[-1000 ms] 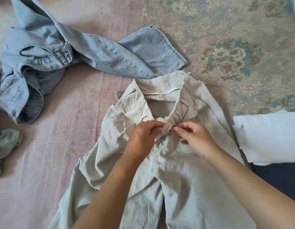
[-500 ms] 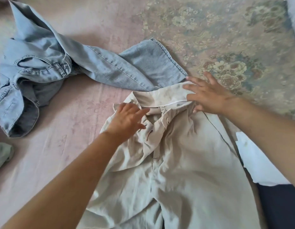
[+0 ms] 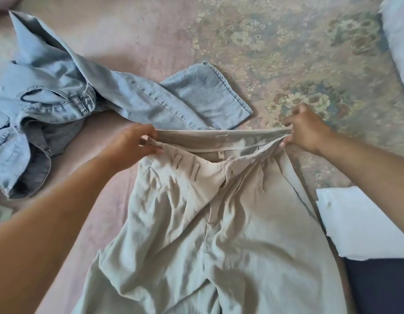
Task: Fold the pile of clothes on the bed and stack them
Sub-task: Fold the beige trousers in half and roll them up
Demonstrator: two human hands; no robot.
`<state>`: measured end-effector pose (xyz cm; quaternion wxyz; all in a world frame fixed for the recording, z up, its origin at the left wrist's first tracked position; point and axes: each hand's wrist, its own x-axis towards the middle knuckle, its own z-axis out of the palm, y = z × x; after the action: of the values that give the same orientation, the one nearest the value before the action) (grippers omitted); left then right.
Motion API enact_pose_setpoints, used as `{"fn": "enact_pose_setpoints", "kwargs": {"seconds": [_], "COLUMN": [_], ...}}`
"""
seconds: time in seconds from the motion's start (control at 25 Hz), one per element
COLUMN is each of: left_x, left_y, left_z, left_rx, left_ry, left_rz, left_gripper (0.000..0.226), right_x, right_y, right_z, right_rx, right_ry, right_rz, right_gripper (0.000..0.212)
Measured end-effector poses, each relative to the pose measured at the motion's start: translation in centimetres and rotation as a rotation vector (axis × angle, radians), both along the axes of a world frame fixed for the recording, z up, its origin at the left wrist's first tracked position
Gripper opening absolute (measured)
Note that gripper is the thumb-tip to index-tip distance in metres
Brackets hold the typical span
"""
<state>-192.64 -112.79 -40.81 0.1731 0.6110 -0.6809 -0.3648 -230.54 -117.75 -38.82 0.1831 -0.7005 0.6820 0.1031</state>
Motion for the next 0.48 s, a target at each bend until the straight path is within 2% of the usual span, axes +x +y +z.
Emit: {"fn": "enact_pose_setpoints", "kwargs": {"seconds": [0.12, 0.2, 0.24, 0.36, 0.48], "left_x": [1.1, 0.8, 0.6, 0.4, 1.1], "left_y": [0.6, 1.5, 2.2, 4.6, 7.9], "left_z": [4.9, 8.7, 10.7, 16.5, 24.6], "left_rx": [-0.062, -0.085, -0.113, -0.254, -0.361], "left_ry": [0.021, -0.051, -0.095, -0.119, -0.052], "left_rz": [-0.011, -0.122, -0.177, -0.241, -0.221], "left_gripper": [0.041, 0.029, 0.025, 0.030, 0.032], "right_x": [0.6, 1.0, 1.1, 0.9, 0.4], "right_y": [0.5, 1.4, 2.2, 4.6, 7.4], "right_z": [3.0, 6.3, 8.1, 13.3, 21.4], "right_rx": [0.025, 0.048, 0.069, 0.101, -0.027], "right_ry": [0.016, 0.045, 0.066, 0.094, 0.045], "right_rz": [-0.007, 0.021, 0.038, 0.082, 0.104], "right_gripper": [0.039, 0.024, 0.021, 0.038, 0.024]}}
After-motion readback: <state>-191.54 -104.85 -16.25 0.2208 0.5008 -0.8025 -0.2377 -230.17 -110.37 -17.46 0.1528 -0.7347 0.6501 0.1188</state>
